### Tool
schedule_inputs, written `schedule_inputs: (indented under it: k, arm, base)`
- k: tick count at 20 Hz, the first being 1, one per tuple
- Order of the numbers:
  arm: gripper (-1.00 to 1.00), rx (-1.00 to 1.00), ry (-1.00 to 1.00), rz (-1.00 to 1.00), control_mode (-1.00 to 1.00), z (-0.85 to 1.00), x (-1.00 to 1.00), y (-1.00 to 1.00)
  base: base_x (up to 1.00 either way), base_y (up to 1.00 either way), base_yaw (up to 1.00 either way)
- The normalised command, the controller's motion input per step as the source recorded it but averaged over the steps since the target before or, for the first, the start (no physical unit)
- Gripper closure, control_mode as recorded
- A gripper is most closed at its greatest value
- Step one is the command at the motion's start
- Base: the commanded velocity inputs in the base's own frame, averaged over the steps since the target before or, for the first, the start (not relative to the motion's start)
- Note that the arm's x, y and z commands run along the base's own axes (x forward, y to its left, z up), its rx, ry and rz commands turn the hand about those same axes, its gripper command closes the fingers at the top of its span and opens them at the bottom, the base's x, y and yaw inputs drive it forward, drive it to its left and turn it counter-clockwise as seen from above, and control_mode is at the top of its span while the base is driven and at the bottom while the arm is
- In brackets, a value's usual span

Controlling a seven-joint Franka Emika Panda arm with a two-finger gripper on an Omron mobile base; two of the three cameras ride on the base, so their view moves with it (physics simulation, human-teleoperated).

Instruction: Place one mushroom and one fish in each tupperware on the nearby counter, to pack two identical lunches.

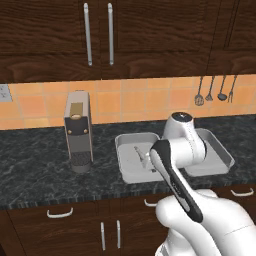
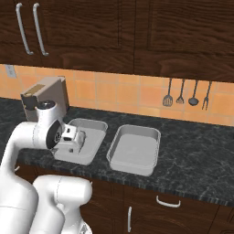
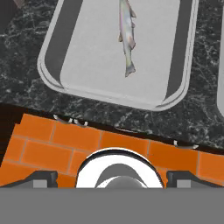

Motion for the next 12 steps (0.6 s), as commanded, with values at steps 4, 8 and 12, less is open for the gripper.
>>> schedule_inputs:
  k: [4, 8, 12]
  arm:
    - [-1.00, 0.00, -0.03, 0.00, -1.00, 0.67, -0.71, 0.00]
    - [-1.00, 0.00, -0.04, 0.00, -1.00, 0.37, -0.19, 0.00]
    - [-1.00, 0.00, 0.01, 0.00, -1.00, 0.00, 0.00, 0.01]
  base:
    - [0.00, 0.00, 0.00]
    - [0.00, 0.00, 0.00]
    - [0.00, 0.00, 0.00]
